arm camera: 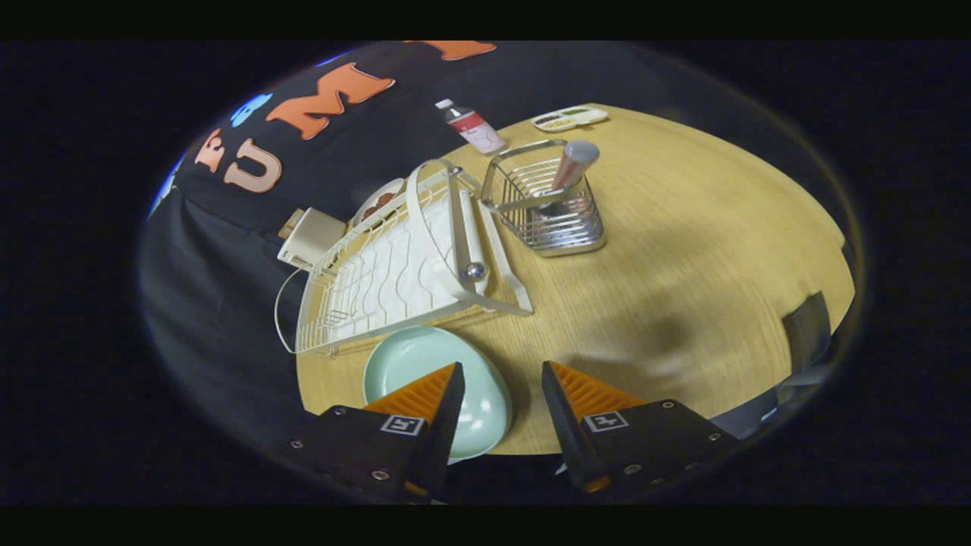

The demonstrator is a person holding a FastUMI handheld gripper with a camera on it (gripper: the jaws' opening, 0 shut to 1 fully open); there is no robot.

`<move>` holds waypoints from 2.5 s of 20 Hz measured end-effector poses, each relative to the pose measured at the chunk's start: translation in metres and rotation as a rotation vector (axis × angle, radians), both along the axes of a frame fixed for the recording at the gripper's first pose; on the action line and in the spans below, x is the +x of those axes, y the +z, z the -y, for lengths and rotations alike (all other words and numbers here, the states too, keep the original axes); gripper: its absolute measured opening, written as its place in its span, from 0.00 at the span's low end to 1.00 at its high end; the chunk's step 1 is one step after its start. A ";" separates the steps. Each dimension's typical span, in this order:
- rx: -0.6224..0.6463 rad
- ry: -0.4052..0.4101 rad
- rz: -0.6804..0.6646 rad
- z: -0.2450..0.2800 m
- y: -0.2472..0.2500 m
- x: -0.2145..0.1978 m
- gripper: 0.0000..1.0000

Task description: Take the plate from the dish rack, then take the spoon from the basket and place it into the plate.

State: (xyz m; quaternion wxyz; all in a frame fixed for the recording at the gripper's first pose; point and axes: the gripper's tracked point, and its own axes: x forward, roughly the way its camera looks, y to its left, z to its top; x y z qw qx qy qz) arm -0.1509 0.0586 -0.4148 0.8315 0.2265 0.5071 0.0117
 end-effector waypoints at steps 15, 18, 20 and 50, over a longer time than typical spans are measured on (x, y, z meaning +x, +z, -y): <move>-0.407 0.091 0.437 0.079 0.058 0.081 0.51; -0.439 0.118 0.467 0.079 0.057 0.089 0.42; -0.466 0.129 0.480 0.080 0.056 0.095 0.34; -0.407 0.150 0.557 0.070 0.171 0.105 0.08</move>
